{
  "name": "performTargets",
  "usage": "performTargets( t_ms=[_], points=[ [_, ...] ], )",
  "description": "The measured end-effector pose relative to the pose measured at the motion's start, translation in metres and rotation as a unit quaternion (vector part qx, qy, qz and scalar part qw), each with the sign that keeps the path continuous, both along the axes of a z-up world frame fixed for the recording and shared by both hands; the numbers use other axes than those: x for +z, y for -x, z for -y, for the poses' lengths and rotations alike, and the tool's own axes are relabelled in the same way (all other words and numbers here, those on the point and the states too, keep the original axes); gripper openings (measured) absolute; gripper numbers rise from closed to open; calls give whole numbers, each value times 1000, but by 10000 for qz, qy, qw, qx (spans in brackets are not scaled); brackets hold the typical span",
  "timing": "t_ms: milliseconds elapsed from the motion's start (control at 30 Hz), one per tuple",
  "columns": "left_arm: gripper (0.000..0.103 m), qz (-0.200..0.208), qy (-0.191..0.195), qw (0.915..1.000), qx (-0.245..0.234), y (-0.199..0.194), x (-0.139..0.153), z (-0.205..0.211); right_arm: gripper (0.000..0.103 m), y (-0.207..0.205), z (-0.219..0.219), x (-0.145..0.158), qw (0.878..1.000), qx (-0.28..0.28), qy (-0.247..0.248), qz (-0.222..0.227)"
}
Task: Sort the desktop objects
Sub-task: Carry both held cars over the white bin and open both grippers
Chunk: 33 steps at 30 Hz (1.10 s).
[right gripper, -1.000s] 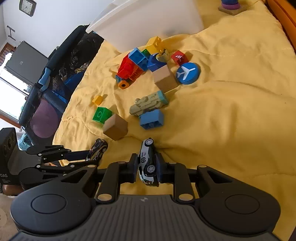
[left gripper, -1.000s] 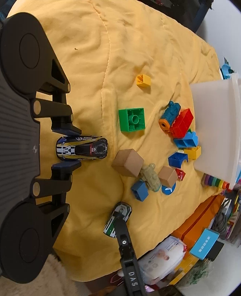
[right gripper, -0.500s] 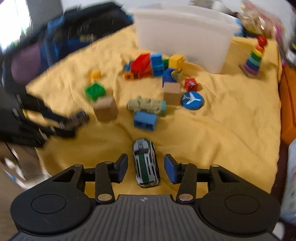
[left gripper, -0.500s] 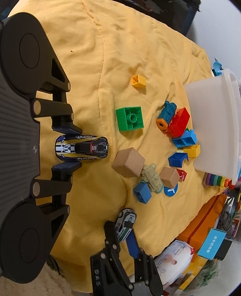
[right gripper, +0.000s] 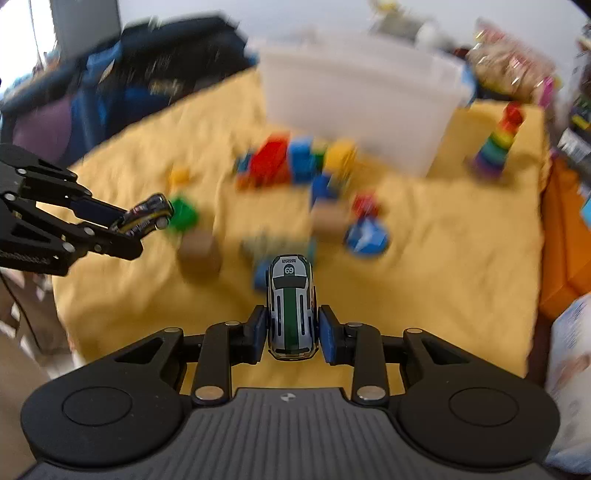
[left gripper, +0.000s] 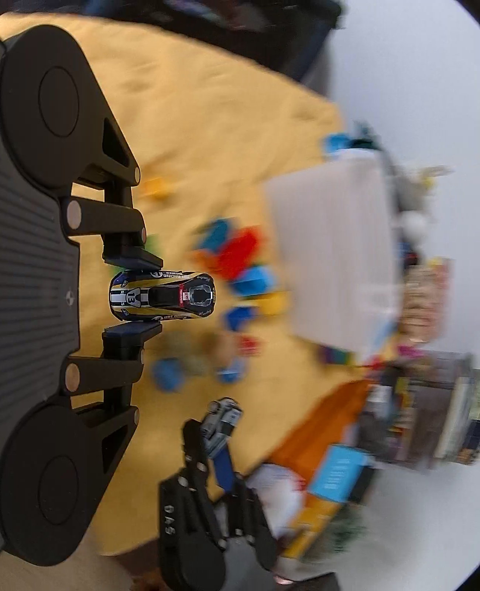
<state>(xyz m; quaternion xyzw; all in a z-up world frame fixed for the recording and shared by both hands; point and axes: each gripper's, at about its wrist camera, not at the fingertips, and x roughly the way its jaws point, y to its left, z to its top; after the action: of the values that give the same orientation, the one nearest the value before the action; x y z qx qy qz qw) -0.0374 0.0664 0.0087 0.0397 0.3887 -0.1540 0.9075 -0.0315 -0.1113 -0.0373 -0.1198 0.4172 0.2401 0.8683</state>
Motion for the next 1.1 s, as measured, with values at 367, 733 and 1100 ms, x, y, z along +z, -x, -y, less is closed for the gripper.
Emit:
performTargets(
  t_ms=[367, 733, 1100],
  points=[
    [33, 1388, 15, 9898, 312, -136, 83, 11, 33, -110, -9, 95, 9841, -419, -388, 1679],
    [33, 535, -175, 9956, 754, -218, 17, 2, 37, -204, -26, 62, 9853, -1128, -377, 1223],
    [60, 943, 445, 9930, 551, -112, 27, -21, 44, -156, -1, 77, 9801, -1112, -890, 1380]
  ],
)
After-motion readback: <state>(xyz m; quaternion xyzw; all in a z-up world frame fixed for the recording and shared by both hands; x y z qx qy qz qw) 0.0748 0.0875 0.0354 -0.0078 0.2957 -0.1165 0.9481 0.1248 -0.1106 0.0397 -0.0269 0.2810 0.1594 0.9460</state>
